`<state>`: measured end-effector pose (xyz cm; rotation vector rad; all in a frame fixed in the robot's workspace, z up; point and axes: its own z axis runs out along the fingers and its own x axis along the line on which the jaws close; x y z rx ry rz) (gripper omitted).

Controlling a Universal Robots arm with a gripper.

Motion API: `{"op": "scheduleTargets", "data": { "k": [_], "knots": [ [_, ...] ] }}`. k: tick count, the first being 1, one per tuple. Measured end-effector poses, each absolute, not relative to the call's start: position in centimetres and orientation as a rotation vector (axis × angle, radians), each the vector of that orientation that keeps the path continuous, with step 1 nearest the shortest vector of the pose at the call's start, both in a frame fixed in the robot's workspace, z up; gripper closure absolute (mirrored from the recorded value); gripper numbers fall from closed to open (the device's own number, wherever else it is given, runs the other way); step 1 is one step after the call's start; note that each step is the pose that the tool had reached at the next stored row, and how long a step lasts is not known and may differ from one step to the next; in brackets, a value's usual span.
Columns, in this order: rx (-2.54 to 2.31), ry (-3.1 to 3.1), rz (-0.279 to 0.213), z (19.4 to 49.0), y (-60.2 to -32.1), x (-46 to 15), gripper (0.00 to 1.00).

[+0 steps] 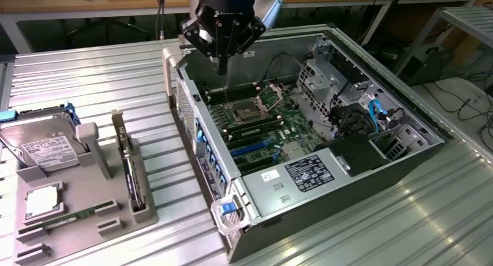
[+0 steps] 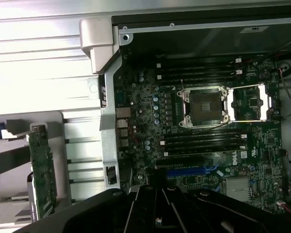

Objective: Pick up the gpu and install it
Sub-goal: 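Reach for the gpu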

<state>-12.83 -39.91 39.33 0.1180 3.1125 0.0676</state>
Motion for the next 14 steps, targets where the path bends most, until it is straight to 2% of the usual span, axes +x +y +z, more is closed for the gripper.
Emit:
{"op": "scheduleTargets", "data": {
  "k": [14],
  "knots": [
    [0.118, 3.113, 0.068, 39.33, -39.93, -13.49, 0.89]
  ]
}}
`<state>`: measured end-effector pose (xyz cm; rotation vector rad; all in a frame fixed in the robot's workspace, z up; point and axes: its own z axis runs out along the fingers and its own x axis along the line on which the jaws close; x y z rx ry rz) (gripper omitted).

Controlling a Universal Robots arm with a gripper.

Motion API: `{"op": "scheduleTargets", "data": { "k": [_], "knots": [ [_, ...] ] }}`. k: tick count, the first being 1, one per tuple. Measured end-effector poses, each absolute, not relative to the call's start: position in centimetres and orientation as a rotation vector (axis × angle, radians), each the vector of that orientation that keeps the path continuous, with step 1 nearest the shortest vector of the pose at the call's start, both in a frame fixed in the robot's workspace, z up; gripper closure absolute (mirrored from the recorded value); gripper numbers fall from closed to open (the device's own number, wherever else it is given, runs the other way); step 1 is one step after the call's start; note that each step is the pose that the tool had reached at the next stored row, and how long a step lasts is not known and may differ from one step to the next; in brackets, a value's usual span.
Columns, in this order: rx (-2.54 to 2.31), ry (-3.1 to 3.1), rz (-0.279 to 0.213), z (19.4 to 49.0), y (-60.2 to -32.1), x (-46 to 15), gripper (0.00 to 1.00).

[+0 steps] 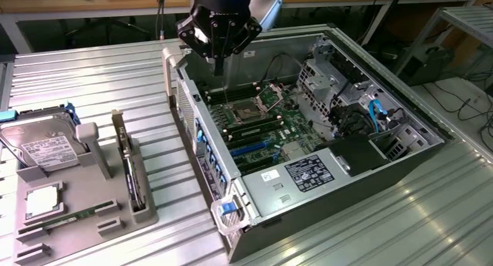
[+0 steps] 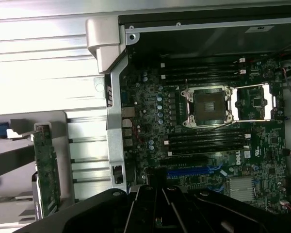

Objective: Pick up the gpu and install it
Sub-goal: 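Reach for the gpu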

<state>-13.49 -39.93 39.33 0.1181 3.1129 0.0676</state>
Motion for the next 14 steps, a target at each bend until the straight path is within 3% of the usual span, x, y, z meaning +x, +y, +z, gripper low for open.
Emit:
{"op": "scheduleTargets", "data": {
  "k": [14],
  "knots": [
    [0.118, 3.114, 0.068, 39.32, -39.93, -14.02, 0.89]
  ]
}}
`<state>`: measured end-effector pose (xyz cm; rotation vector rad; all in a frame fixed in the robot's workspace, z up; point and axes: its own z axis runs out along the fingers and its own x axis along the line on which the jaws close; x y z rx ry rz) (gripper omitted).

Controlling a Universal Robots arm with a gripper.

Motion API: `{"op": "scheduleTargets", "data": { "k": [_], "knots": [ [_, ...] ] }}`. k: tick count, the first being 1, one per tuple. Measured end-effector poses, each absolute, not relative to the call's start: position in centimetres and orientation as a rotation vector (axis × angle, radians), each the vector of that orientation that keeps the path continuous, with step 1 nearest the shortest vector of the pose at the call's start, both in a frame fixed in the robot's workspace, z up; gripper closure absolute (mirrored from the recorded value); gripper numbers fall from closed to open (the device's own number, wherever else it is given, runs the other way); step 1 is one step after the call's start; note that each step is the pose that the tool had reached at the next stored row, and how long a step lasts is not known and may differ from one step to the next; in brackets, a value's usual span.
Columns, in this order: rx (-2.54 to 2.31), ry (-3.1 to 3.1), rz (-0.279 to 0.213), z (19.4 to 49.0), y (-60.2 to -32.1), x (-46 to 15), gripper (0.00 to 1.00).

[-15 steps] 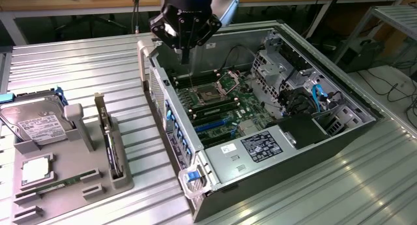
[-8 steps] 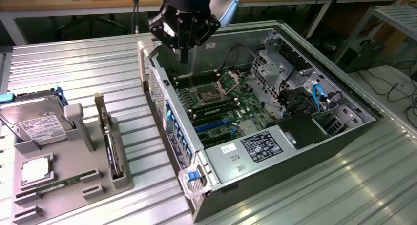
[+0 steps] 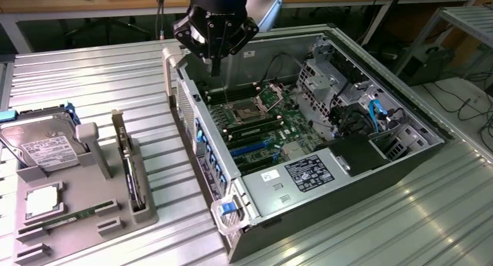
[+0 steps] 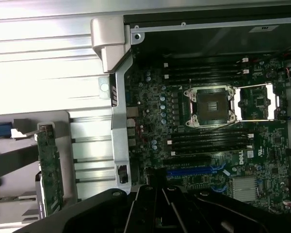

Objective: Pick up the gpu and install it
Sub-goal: 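Reach for the gpu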

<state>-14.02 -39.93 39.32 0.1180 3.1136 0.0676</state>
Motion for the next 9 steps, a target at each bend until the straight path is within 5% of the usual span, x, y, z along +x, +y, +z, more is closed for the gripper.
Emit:
{"op": "scheduleTargets", "data": {
  "k": [9],
  "knots": [
    [0.118, 3.114, 0.068, 39.32, -39.93, -14.32, 0.89]
  ]
}}
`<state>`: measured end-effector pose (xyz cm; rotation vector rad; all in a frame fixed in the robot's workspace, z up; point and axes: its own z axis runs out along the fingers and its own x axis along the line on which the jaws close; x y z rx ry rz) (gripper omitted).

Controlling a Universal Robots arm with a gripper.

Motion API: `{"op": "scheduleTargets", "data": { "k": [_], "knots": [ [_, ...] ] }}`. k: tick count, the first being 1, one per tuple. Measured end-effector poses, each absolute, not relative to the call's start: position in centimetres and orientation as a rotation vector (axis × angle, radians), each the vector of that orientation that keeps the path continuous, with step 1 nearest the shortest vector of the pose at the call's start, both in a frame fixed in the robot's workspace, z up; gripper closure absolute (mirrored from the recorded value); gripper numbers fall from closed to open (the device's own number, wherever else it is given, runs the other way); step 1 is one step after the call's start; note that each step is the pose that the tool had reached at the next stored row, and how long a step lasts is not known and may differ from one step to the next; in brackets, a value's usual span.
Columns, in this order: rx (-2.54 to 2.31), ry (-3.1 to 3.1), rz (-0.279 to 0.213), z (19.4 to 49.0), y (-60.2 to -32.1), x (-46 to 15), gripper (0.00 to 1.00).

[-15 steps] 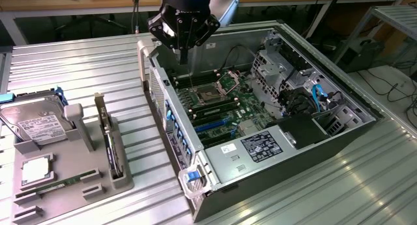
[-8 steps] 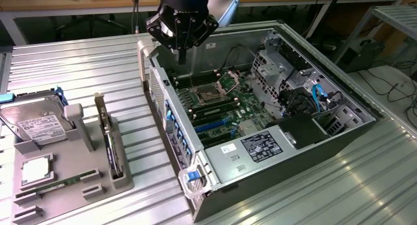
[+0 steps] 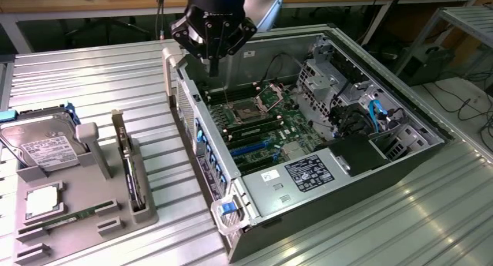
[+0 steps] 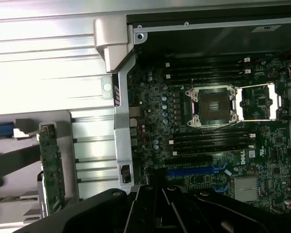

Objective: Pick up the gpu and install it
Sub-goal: 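Reach for the gpu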

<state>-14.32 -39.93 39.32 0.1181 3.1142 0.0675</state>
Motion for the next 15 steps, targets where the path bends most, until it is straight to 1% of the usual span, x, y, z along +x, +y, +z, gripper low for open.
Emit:
{"op": "scheduleTargets", "data": {
  "k": [15],
  "knots": [
    [0.118, 3.115, 0.067, 39.32, -39.95, -15.05, 0.89]
  ]
}}
